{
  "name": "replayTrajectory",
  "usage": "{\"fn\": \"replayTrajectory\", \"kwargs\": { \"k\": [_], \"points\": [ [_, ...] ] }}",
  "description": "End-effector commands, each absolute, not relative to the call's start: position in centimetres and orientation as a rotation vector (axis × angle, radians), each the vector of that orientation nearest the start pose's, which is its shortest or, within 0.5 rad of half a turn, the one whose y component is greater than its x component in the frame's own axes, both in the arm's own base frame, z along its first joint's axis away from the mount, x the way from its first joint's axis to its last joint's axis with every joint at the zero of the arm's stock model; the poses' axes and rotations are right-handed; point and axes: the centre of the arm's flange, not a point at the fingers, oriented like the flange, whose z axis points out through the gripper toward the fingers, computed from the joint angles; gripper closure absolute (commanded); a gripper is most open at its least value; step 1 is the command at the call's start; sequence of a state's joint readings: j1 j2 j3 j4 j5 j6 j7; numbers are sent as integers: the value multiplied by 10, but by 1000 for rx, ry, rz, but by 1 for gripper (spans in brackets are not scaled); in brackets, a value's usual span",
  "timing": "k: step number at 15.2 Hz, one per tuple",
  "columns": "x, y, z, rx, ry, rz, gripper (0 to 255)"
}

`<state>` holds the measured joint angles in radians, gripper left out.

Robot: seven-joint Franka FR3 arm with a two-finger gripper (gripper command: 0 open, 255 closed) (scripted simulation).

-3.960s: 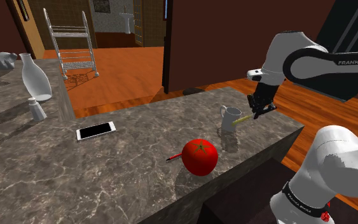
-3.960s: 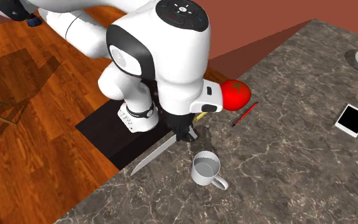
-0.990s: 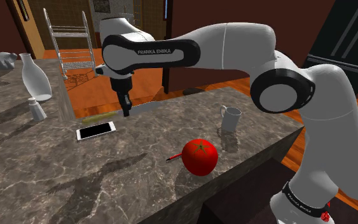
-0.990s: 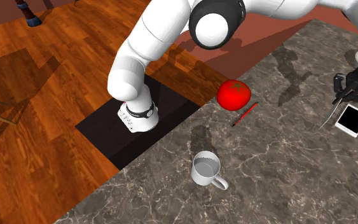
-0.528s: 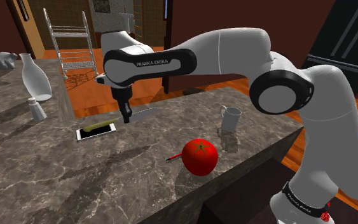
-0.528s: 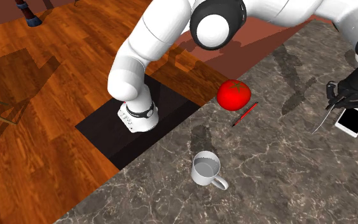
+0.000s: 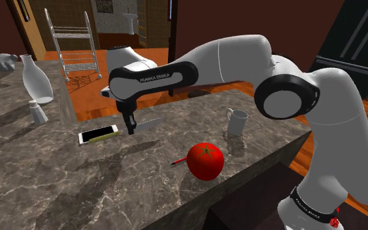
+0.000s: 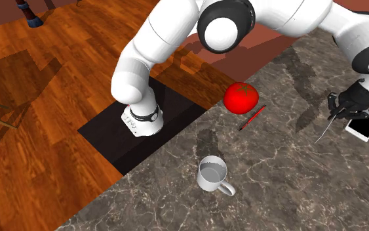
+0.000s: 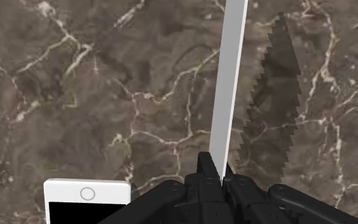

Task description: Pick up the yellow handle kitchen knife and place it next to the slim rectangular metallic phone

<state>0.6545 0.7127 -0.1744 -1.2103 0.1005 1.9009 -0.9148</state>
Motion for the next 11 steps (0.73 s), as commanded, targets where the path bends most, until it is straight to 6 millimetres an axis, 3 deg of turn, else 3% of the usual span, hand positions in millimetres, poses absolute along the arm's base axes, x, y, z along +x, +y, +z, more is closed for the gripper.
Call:
{"fn": "replayTrajectory", "kwargs": {
  "k": [1, 10, 11],
  "points": [
    [639, 380, 350, -2412, -2038, 25, 255],
    [639, 380, 342, -2412, -2038, 25, 255],
    [639, 380, 342, -2412, -2038, 25, 0]
  ]
}}
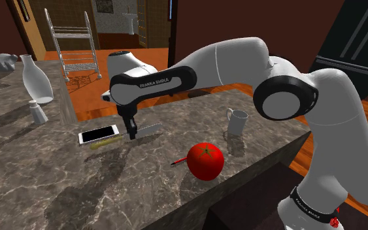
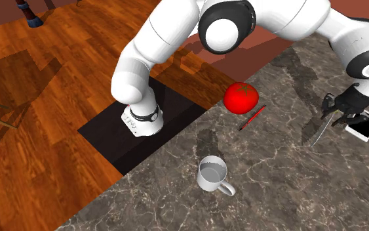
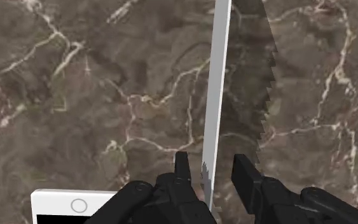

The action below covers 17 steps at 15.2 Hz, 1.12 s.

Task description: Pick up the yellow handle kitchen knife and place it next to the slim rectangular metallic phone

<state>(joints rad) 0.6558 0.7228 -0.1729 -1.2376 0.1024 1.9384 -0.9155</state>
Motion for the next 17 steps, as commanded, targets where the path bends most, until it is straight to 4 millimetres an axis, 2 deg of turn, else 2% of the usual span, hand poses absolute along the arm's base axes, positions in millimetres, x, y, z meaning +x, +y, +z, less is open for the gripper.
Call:
{"fn": "replayTrajectory", "kwargs": {
  "k": [1, 5, 9, 17],
  "points": [
    [639, 380, 342, -2412, -2038, 25, 0],
    [639, 380, 342, -2412, -2038, 25, 0],
    [639, 381, 392, -2412, -2038, 25, 0],
    [639, 381, 392, -2412, -2038, 25, 0]
  ]
}}
